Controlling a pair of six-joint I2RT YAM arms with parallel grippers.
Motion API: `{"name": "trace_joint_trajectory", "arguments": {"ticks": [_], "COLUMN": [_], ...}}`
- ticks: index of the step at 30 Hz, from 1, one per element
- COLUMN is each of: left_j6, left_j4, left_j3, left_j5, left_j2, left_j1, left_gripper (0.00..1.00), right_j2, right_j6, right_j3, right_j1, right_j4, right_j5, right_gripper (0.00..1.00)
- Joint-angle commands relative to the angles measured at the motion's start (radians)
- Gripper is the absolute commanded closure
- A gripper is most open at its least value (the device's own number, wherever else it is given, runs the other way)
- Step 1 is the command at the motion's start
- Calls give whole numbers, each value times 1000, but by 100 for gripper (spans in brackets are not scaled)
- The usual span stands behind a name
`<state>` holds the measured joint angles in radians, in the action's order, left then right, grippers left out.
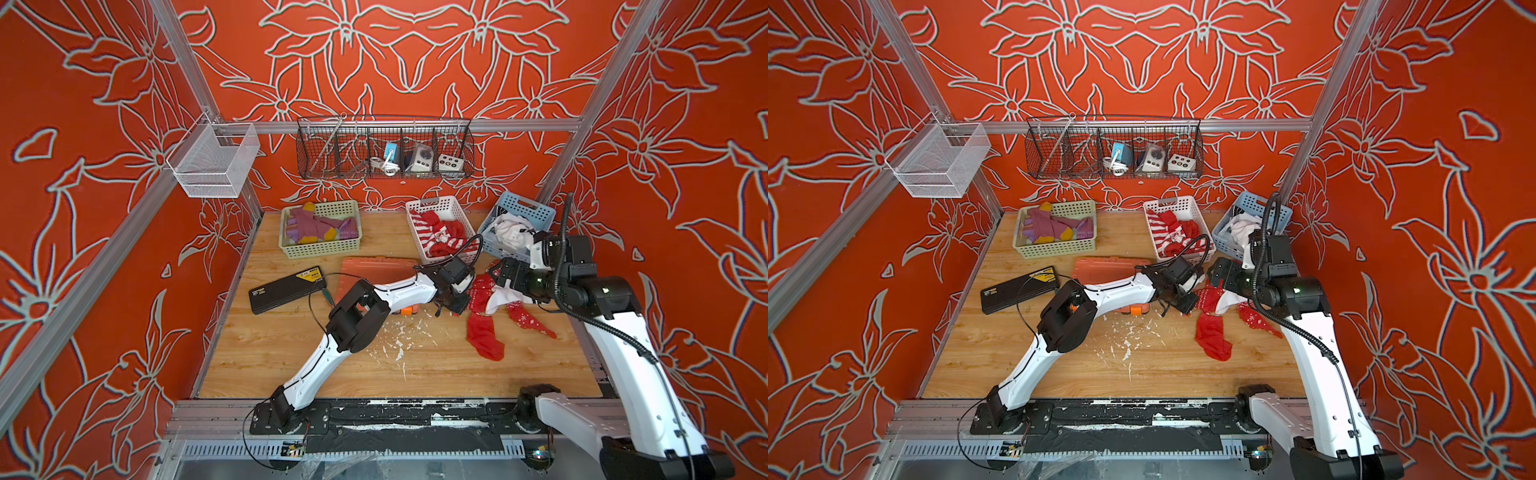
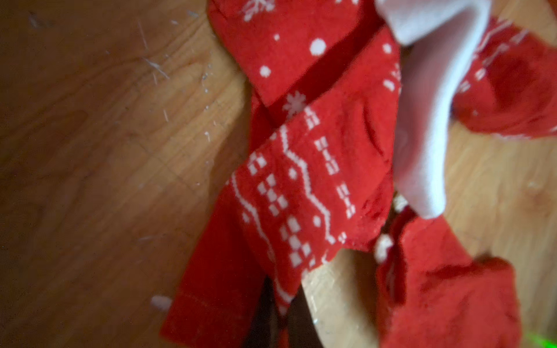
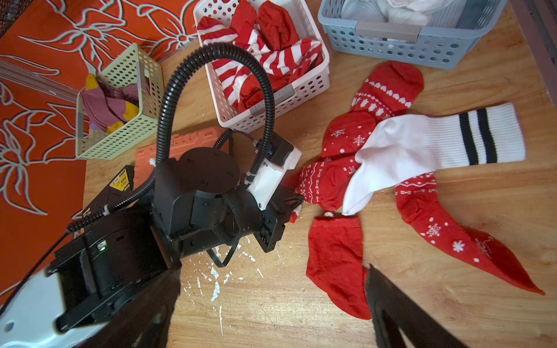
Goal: Sort the socks into the basket by color
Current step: Pick up the sock from the center of the board.
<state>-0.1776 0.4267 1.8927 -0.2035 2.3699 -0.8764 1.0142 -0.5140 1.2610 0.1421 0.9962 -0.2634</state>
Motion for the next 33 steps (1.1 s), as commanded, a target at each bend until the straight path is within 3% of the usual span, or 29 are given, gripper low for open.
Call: {"name": "trace_joint_trajectory", "arguments": {"ticks": [1,11,21,27,33], "left_j6": [26,59,43,36,80], "left_j4": [33,81,158,178,199], "left_j3": [-22,-66,13,149,370], "left_j5": [10,-45,-104,-110,-92], "left_j2": [-66,-249,-367,-354,-213], "left_j1": [-1,26,113,204,270], "left_gripper": [100,100,100,100,100], "right_j2": [-16,-17,-8,-14,-1], "right_j6": [-2,-3,-3,4,12], "right_j3": [13,18,42,52,49], "right_j1": [2,0,1,-1,-3], "right_j4": [13,9,4,2,-4], "right_j5": [-2,-23,-13,10,19], "right_gripper": [3,3,3,3,3]}}
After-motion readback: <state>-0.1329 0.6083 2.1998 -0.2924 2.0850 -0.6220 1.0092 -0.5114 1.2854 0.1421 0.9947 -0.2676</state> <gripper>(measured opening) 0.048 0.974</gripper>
